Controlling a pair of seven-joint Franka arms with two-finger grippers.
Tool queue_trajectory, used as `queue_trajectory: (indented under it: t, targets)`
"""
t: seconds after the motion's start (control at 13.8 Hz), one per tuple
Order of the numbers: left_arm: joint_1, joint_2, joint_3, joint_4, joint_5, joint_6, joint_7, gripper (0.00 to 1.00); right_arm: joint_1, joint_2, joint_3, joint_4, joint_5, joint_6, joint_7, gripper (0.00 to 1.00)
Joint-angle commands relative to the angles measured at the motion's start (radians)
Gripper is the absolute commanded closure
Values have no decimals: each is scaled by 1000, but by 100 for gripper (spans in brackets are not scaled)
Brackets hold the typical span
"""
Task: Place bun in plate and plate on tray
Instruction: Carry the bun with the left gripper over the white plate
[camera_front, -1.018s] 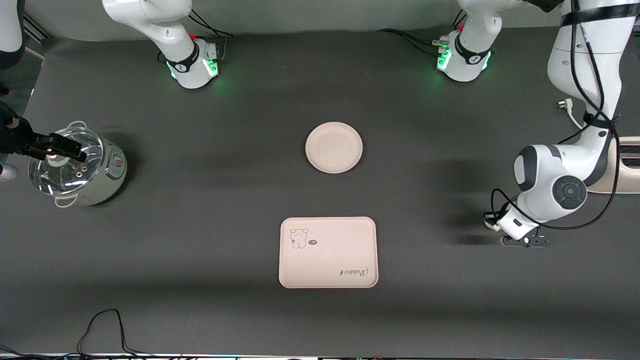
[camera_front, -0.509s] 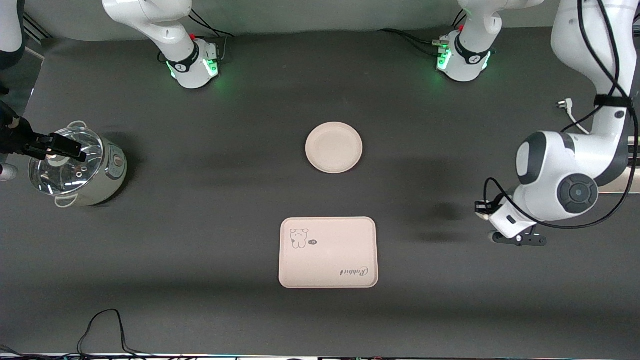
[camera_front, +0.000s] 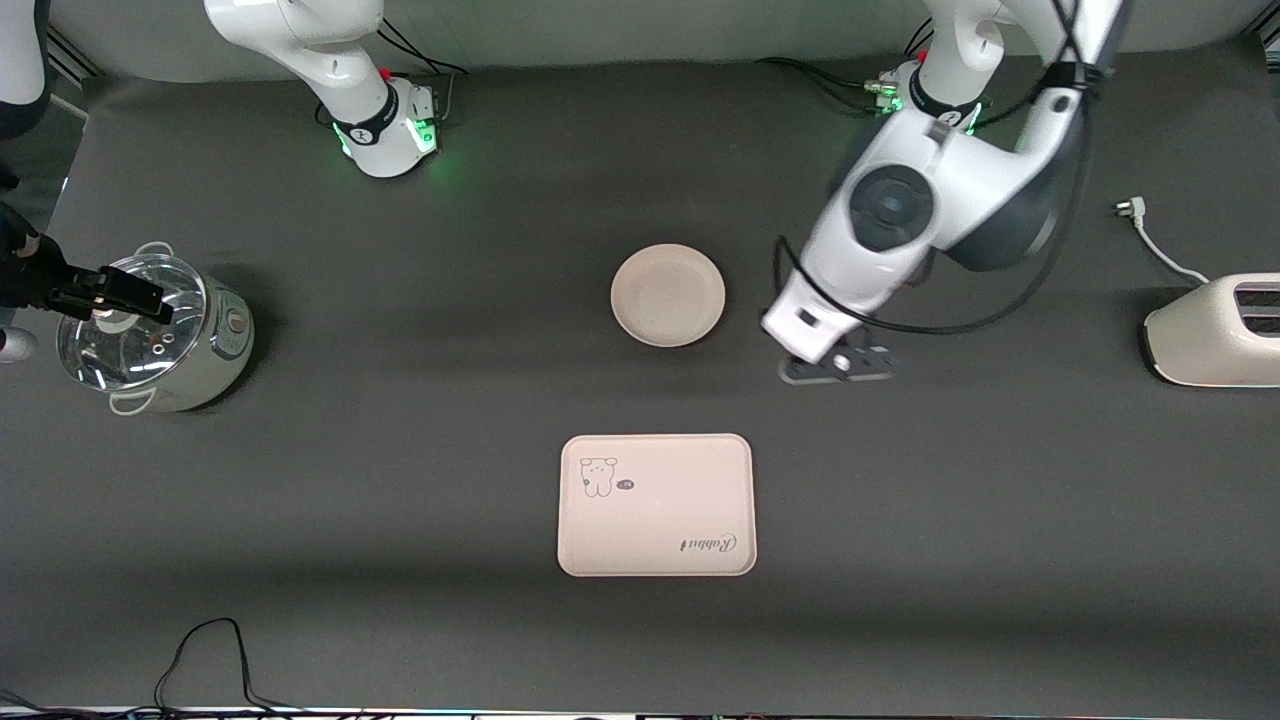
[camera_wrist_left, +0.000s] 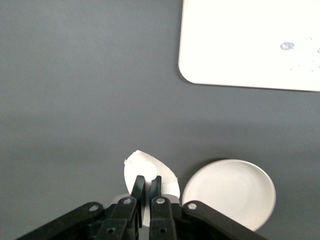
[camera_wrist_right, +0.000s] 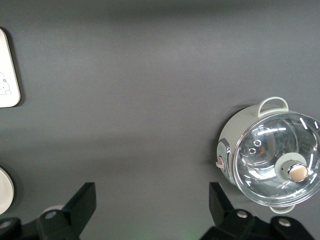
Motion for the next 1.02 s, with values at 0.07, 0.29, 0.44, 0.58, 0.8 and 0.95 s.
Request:
queue_trajectory:
  t: [0.07, 0.29, 0.44, 0.58, 0.8, 0.95]
  targets:
    - [-110, -3, 22, -102, 3, 141, -198, 100, -4, -7, 4, -6, -23, -4, -21, 0]
    - [-208, 38, 23, -140, 24, 206, -347, 100, -4, -6, 4, -6, -23, -4, -21, 0]
    - [-258, 93, 23, -140, 73, 230, -424, 100, -4, -6, 4, -6, -23, -4, -21, 0]
    - [-305, 139, 23, -143, 102, 253, -482, 100, -4, -6, 4, -6, -23, -4, -21, 0]
    - [-363, 217, 23, -144, 165, 322, -623, 100, -4, -6, 4, -6, -23, -4, -21, 0]
    - [-376, 242, 23, -144, 168, 342, -650, 100, -4, -6, 4, -6, -23, -4, -21, 0]
